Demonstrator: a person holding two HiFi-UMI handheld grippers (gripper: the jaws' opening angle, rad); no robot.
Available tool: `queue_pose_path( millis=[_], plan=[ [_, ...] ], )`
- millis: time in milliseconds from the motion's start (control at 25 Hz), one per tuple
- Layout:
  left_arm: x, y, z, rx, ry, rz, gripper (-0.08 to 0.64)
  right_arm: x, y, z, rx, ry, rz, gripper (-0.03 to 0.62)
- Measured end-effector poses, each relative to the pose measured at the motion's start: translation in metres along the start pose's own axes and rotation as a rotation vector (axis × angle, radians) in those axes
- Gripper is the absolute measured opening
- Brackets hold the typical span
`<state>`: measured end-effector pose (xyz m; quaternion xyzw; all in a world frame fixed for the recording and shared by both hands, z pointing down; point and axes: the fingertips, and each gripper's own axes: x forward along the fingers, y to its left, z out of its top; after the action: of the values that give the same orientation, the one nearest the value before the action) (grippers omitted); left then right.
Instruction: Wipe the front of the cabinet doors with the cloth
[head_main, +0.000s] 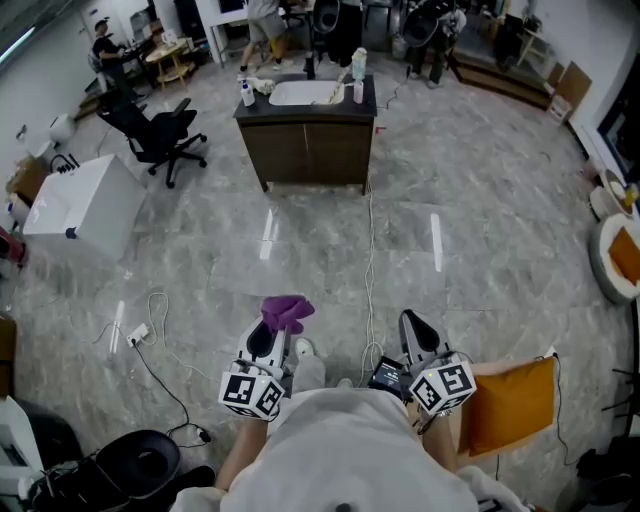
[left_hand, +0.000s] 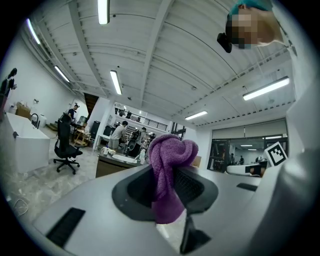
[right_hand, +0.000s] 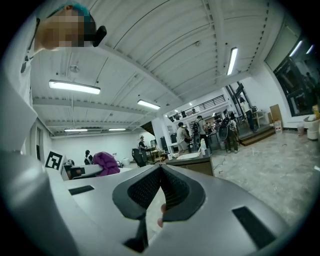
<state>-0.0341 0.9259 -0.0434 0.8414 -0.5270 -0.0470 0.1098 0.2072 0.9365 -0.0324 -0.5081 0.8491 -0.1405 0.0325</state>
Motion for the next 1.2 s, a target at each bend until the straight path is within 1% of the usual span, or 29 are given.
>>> queue_pose_path(
  millis=[160,320,440,600,800,960,1200],
  plan=[
    [0.022,0.022,0.003,0.005,-0.006,0.007,0.100,0.030,-0.006,0.002,-0.012,0.015,-0.006,0.028],
    [0.055,0.053,0.009,0.038,0.004,0.004,0.100,0.074,-0.016,0.006,-0.009,0.027,-0.026,0.028],
    [0.083,0.076,0.016,0.037,0.003,-0.010,0.100,0.107,-0.023,0.014,-0.014,0.022,-0.039,0.028],
    [0.125,0.111,0.032,0.028,-0.010,-0.046,0.100,0.154,-0.027,0.032,-0.029,-0.002,-0.059,0.028],
    [0.162,0.150,0.044,0.023,-0.014,-0.077,0.100,0.201,-0.034,0.032,0.013,-0.004,-0.106,0.028],
    [0.182,0.183,0.054,0.026,-0.026,-0.075,0.100,0.234,-0.034,0.031,0.028,-0.010,-0.119,0.028],
    [0.213,0.202,0.051,0.014,0.007,-0.084,0.100,0.265,-0.047,0.034,0.035,0.012,-0.132,0.028]
  ],
)
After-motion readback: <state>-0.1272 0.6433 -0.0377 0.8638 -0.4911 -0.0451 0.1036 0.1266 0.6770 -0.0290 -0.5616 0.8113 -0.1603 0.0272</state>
